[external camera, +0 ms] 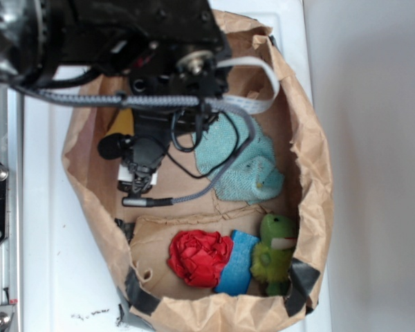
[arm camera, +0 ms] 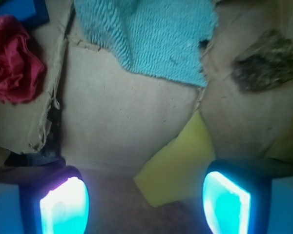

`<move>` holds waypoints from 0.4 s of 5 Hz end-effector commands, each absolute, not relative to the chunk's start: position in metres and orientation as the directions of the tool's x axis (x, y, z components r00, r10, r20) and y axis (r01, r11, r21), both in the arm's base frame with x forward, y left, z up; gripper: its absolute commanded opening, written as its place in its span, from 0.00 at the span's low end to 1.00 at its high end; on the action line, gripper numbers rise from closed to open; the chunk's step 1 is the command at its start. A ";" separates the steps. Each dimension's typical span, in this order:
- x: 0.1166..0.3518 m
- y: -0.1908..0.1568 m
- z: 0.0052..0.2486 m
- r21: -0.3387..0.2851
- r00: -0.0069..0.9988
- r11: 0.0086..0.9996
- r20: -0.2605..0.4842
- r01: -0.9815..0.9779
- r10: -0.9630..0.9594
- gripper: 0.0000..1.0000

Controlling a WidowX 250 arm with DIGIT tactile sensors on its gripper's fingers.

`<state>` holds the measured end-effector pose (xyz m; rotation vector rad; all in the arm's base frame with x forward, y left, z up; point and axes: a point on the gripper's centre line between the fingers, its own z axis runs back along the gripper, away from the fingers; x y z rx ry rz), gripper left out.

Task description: Grab the green sponge.

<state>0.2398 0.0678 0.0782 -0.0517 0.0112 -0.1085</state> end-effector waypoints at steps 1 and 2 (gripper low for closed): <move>0.243 0.082 0.079 -0.050 0.997 0.995 0.018 0.081 -0.080 1.00; 0.245 0.082 0.074 -0.027 0.997 0.997 0.027 0.072 -0.072 1.00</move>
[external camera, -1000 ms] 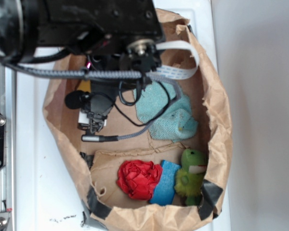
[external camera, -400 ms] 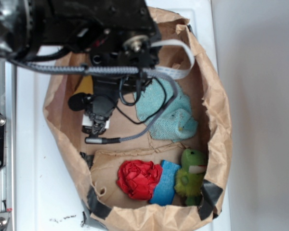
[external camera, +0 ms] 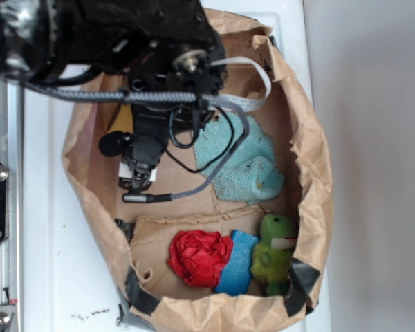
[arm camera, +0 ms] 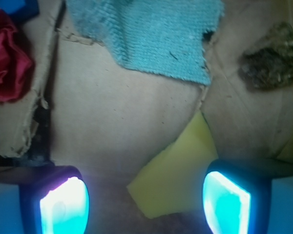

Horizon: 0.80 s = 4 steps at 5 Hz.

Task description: Grab the green sponge.

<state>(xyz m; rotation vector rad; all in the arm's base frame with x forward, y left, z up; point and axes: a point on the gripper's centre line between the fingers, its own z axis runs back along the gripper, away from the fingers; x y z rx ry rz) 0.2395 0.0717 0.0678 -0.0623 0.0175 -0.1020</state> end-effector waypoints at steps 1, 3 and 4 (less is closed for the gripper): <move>0.246 0.082 0.071 0.050 0.993 0.998 0.110 0.035 -0.040 1.00; 0.253 0.085 0.062 0.078 0.993 0.997 0.114 0.010 -0.019 1.00; 0.254 0.083 0.057 0.097 0.994 0.995 0.111 0.013 -0.024 1.00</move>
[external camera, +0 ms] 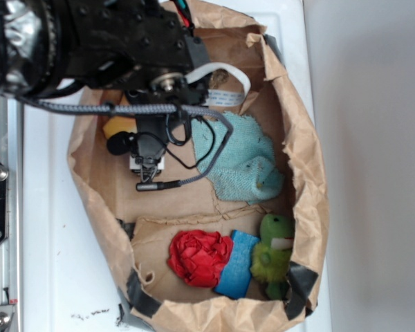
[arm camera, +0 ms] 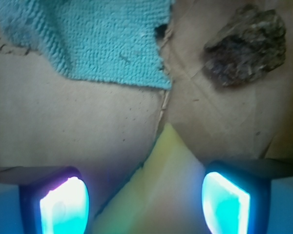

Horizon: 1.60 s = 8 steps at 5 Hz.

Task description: Grab the green sponge.

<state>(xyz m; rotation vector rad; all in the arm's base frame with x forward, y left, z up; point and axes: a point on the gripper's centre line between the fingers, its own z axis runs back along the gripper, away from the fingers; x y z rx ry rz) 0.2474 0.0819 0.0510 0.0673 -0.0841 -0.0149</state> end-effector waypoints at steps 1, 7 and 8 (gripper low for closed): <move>0.251 0.080 0.050 0.110 0.994 0.994 0.107 0.024 -0.036 1.00; 0.249 0.073 0.041 0.118 0.994 0.993 0.104 0.025 -0.037 0.00; 0.250 0.074 0.042 0.117 0.994 0.993 0.102 0.020 -0.033 0.00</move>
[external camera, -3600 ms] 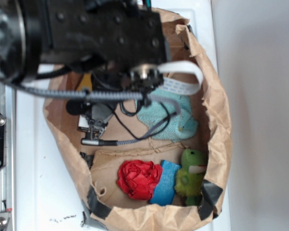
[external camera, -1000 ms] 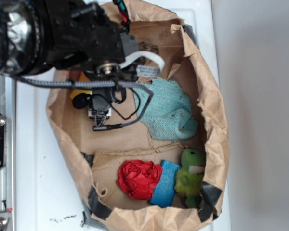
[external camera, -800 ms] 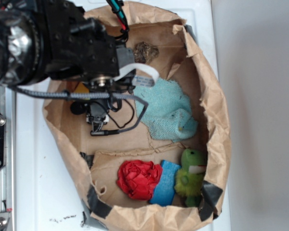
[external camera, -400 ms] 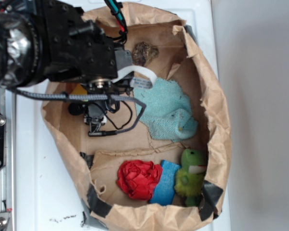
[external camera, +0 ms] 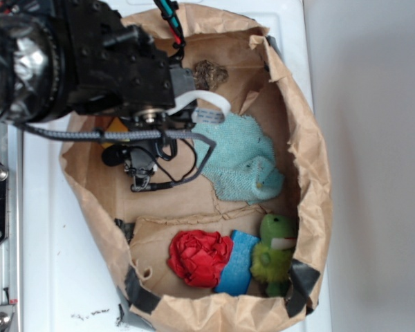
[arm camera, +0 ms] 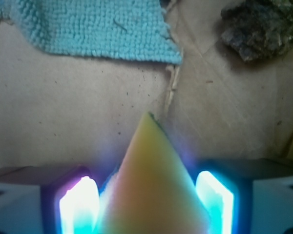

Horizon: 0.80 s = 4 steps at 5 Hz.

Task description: Grab the green sponge.

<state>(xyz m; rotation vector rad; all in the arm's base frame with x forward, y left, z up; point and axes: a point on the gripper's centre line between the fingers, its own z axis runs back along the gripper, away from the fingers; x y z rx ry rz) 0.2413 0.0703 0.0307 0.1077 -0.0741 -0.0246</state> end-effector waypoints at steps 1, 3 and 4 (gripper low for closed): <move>0.252 0.074 0.043 0.116 0.994 0.993 0.105 0.020 -0.032 0.00; 0.253 0.074 0.052 0.107 0.995 0.994 0.101 0.006 -0.017 0.00; 0.256 0.069 0.068 0.104 0.992 0.994 0.126 -0.032 0.018 0.00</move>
